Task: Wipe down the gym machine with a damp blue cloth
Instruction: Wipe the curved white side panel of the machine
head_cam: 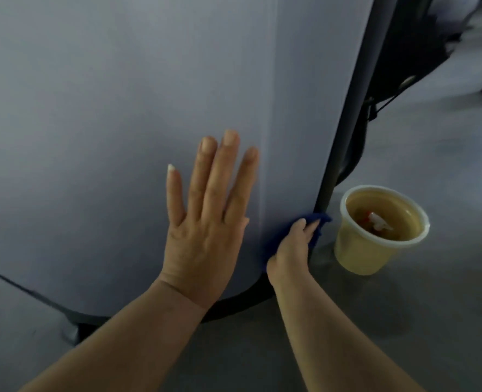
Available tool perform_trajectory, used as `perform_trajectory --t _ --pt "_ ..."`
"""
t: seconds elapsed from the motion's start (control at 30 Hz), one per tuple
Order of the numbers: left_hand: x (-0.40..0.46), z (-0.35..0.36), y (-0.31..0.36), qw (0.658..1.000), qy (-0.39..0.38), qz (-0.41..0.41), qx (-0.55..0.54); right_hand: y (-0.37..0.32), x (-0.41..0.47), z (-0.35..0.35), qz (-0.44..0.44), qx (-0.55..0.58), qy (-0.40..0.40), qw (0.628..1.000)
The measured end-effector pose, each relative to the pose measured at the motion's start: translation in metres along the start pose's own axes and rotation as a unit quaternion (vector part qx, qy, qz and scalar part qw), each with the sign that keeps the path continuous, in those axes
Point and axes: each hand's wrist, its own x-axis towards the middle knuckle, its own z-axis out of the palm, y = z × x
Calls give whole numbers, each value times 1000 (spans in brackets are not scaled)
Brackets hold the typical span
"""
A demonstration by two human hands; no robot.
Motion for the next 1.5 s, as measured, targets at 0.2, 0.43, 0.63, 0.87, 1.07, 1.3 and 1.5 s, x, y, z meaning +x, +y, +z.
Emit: perform_trajectory --t 0.2,0.43,0.63,0.87,1.07,1.3,1.5 --pt "11 5 -29 994 -50 63 80 -48 -61 35 -228 -124 -50 964" --pt "37 -38 -77 991 63 122 2 -50 -94 43 -524 -316 -185 769" --pt "101 -99 -146 998 -36 34 45 -105 -76 68 -705 -413 -62 574" --pt "108 -104 -179 981 -120 112 102 -178 -94 98 -796 -415 -8 442" --pt "107 -126 -210 990 -69 62 104 -172 -90 86 -818 -452 -92 343" --pt "105 -123 -226 993 -71 -20 97 -234 -133 143 -837 -390 -21 384" --pt "101 -122 -234 995 -62 -69 43 -267 -127 146 -850 -442 -236 162"
